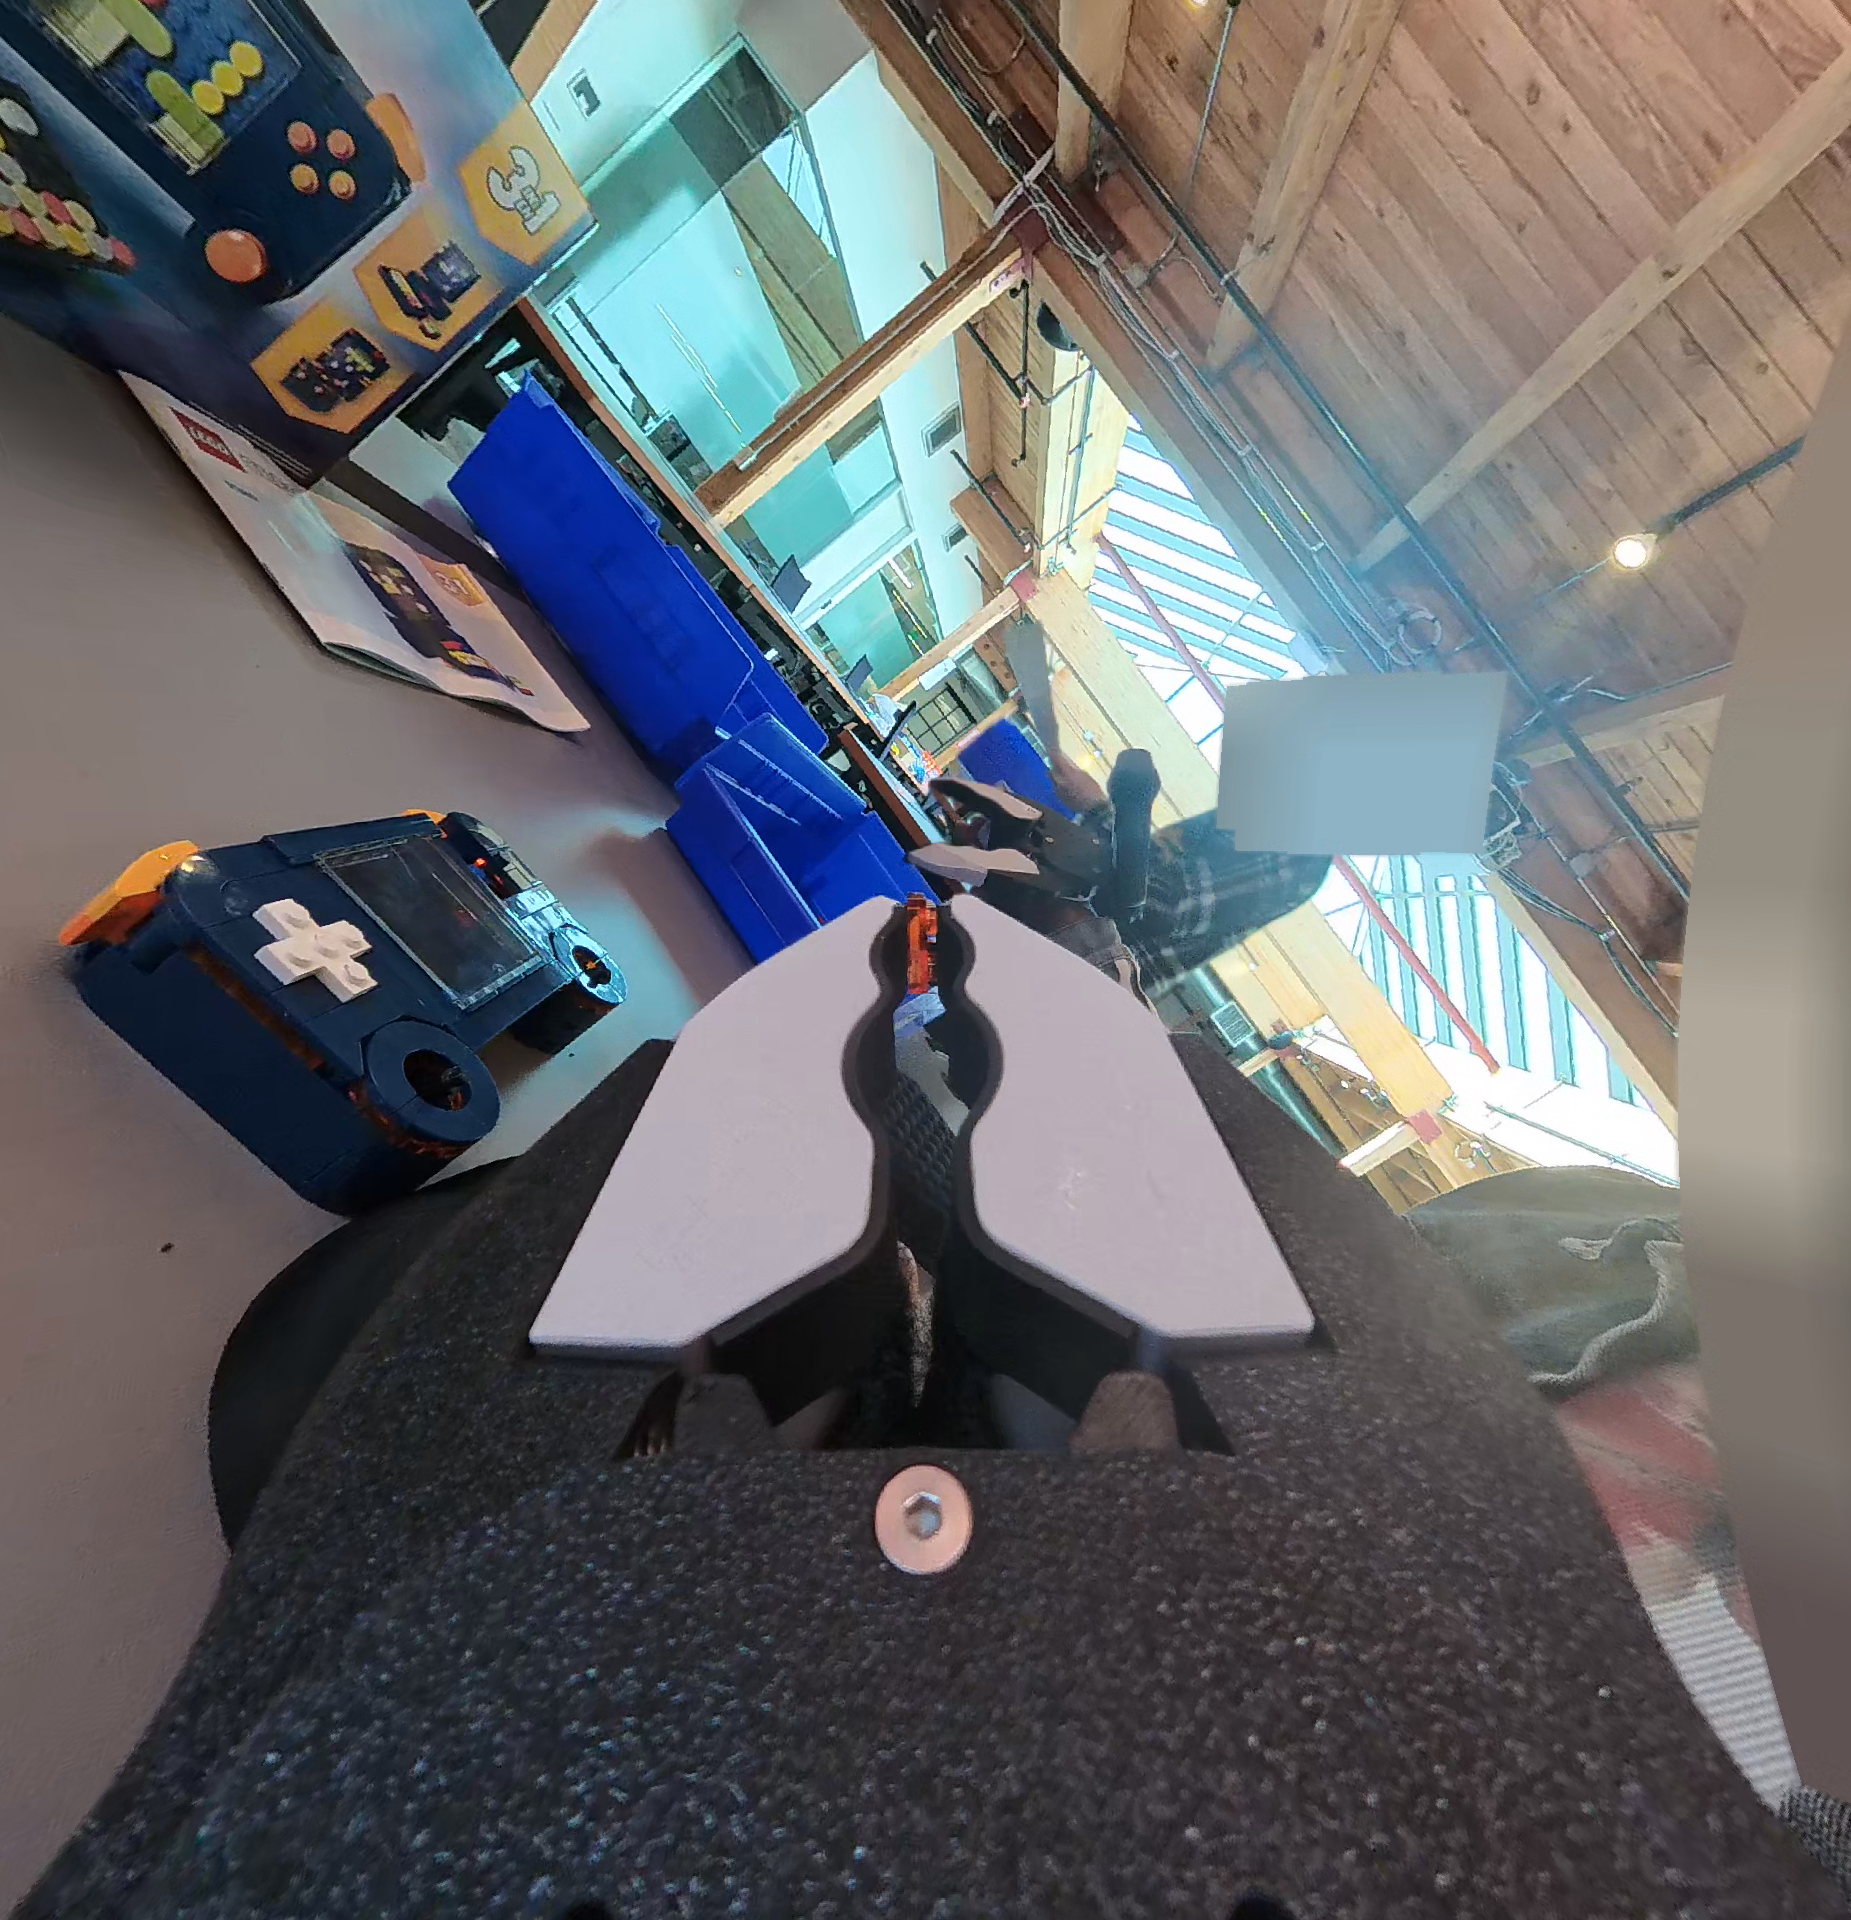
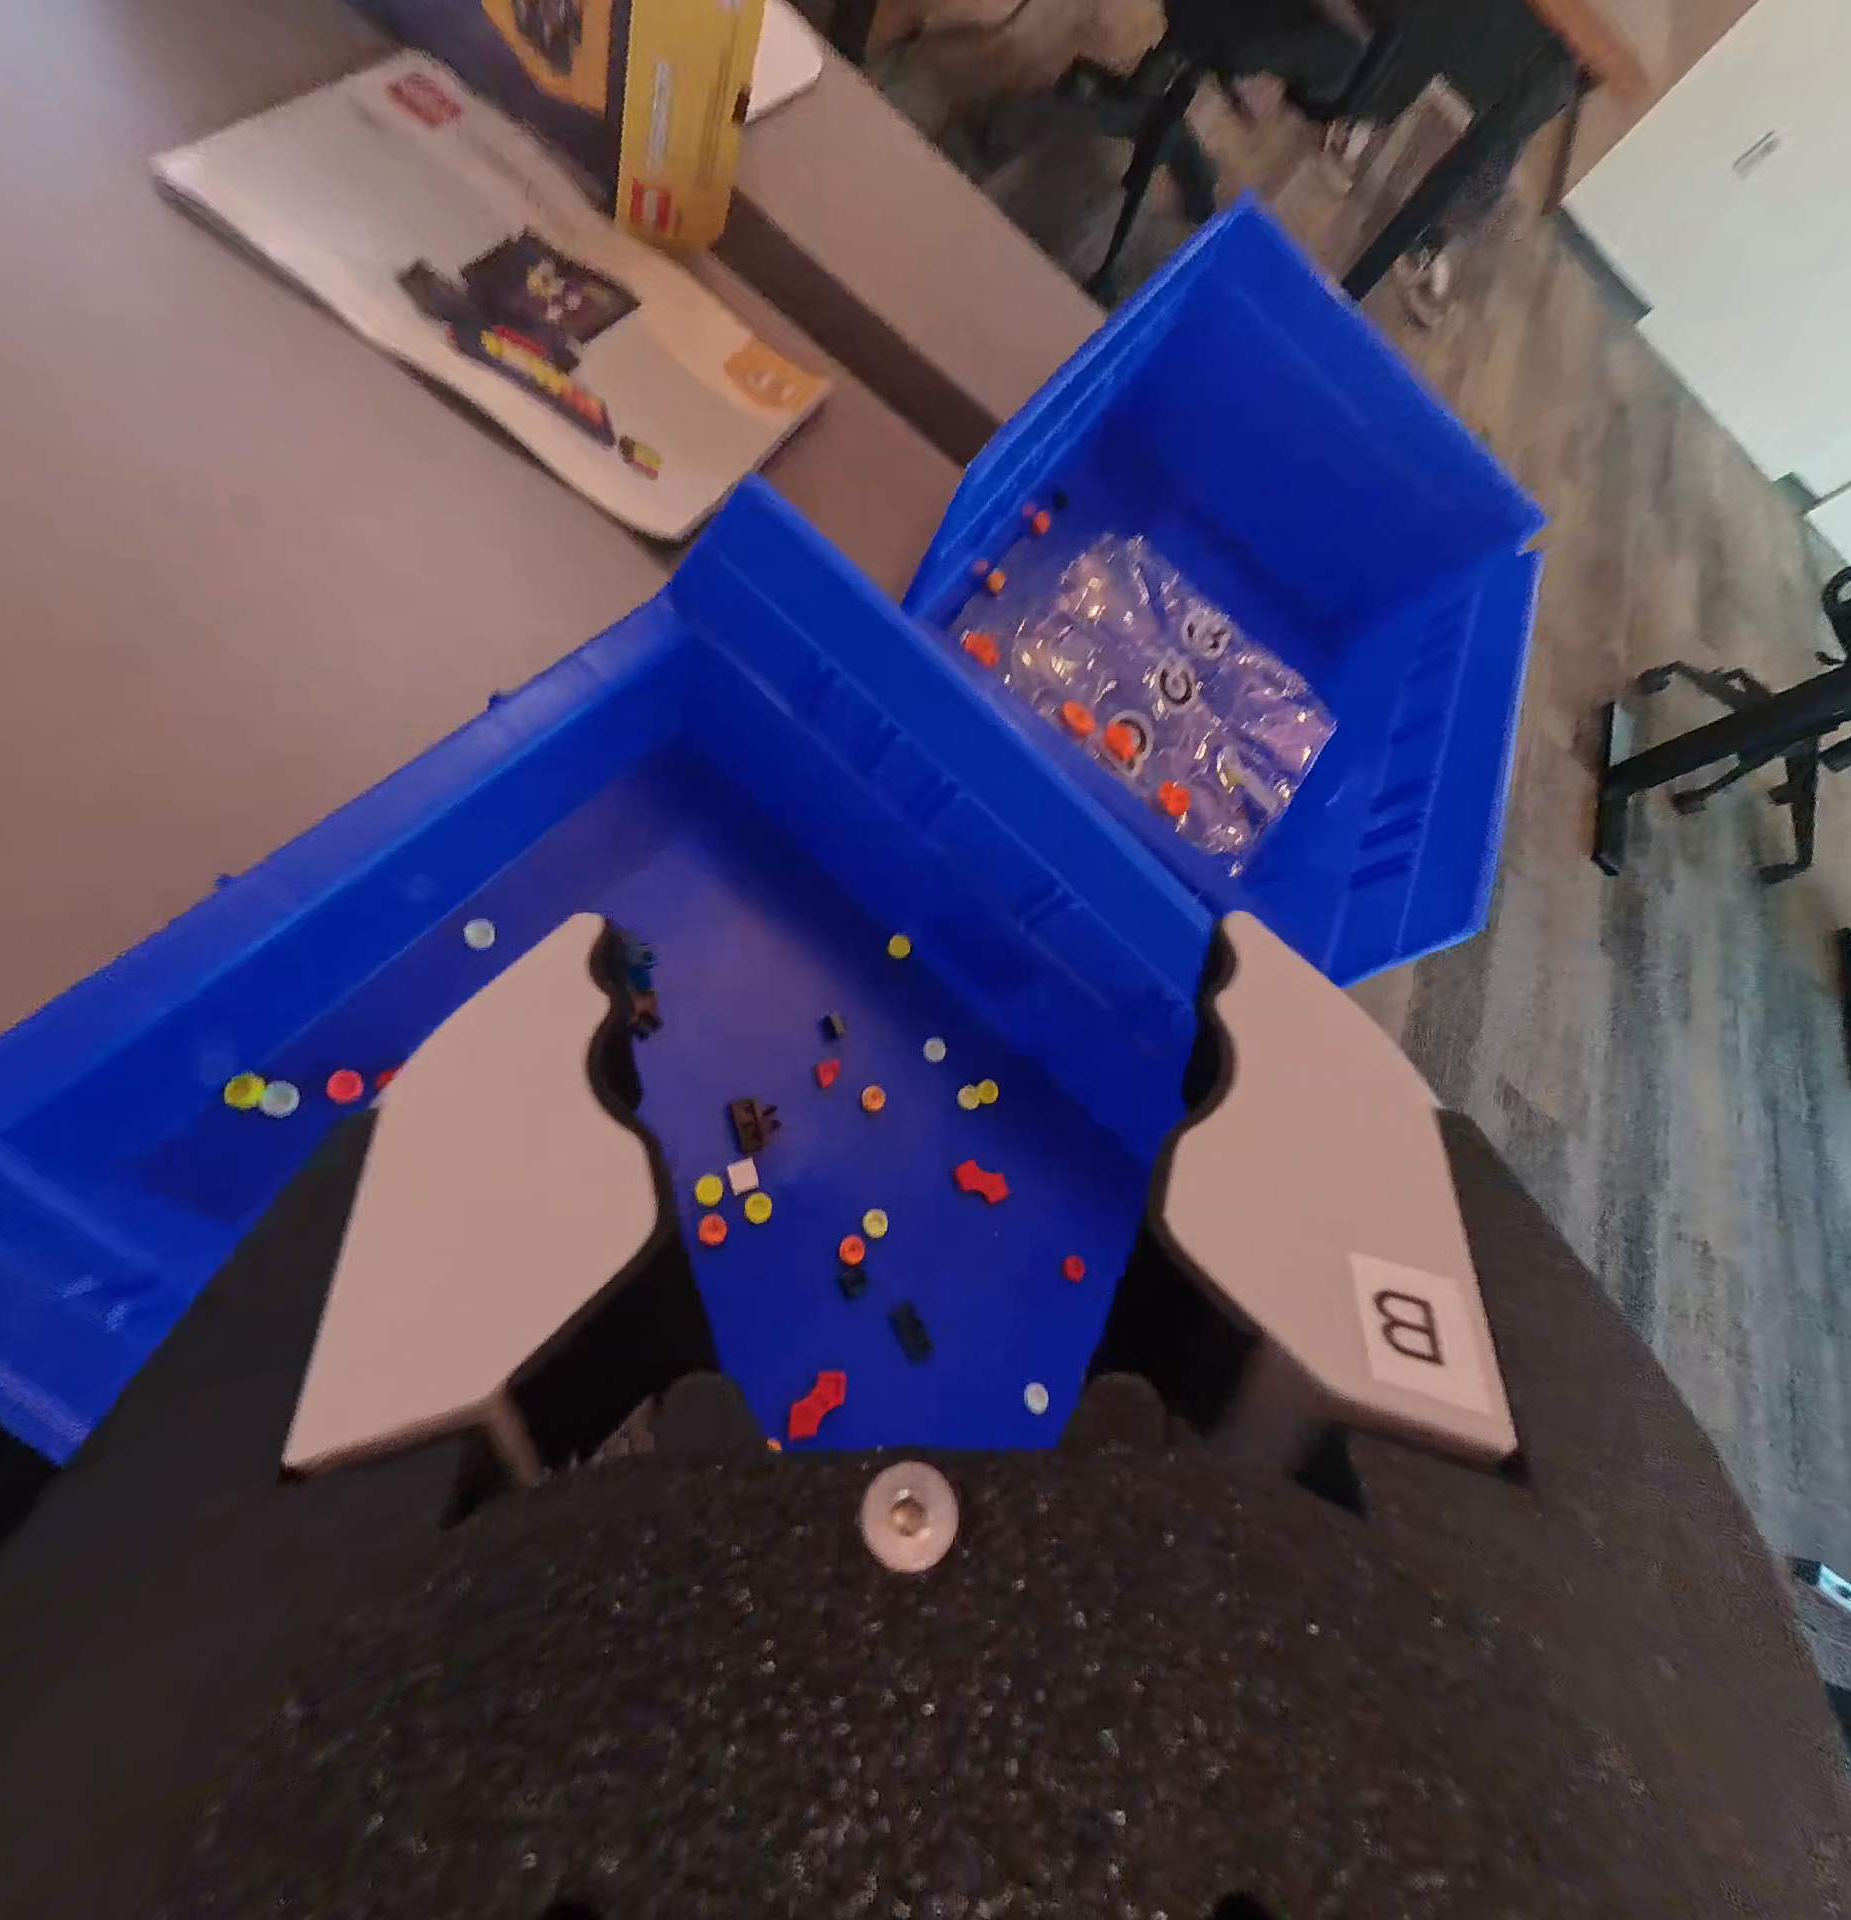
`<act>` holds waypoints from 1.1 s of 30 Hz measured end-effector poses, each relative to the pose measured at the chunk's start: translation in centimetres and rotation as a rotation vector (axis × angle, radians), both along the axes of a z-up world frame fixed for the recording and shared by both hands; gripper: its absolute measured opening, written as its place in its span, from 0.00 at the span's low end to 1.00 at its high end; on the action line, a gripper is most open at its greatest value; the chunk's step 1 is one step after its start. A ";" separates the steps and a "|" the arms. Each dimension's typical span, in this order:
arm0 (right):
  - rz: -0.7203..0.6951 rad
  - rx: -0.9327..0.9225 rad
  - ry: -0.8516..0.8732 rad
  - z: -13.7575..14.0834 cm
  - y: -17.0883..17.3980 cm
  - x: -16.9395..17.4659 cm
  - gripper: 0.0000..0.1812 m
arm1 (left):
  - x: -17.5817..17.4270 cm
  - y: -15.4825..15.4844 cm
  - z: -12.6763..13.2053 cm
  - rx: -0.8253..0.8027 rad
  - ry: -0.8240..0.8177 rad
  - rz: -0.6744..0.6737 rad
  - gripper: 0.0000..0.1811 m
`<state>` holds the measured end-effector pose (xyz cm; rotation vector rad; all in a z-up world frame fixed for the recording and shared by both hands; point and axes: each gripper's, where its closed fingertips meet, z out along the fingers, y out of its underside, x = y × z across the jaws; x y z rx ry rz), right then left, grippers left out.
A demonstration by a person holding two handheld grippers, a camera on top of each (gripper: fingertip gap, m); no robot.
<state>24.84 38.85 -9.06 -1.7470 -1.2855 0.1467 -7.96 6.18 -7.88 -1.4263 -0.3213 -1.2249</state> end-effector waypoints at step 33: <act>1.021 0.202 0.374 1.2 -32.4 -29.8 0.13 | 3.1 2.0 -0.4 -0.086 -0.324 -0.103 0.02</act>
